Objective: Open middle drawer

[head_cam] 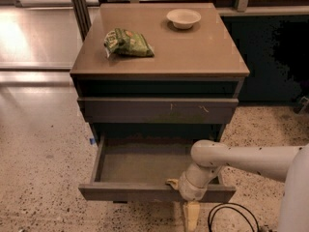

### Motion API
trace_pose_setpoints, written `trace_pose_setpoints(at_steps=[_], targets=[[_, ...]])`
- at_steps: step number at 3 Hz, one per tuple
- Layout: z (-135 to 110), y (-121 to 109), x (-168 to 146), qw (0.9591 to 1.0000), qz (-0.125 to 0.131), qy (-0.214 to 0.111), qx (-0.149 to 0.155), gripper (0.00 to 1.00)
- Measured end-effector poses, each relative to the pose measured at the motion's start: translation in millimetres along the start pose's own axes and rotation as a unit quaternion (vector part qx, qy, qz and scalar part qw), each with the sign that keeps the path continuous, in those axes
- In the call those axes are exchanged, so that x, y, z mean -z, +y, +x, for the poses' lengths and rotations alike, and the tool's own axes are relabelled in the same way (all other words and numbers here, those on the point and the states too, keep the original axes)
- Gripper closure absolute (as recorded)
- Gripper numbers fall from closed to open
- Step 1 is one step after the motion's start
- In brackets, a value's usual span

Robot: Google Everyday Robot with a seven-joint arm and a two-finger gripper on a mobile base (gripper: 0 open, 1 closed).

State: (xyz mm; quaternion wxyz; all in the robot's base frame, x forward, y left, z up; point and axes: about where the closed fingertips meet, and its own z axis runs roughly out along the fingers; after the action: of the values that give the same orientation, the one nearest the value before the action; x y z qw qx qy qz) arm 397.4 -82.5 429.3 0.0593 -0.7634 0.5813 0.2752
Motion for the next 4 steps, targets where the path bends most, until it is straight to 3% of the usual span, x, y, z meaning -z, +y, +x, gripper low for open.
trace_pose_setpoints(at_steps=[1,2,4], targets=[[-11.7,19.3,4.7,0.9998,-0.007,0.011,0.015,0.0],[-10.1,16.6,0.7,0.9997,-0.015,0.007,0.019,0.0],[-13.5,36.8,3.4,0.9986,-0.046,-0.006,0.025,0.0]])
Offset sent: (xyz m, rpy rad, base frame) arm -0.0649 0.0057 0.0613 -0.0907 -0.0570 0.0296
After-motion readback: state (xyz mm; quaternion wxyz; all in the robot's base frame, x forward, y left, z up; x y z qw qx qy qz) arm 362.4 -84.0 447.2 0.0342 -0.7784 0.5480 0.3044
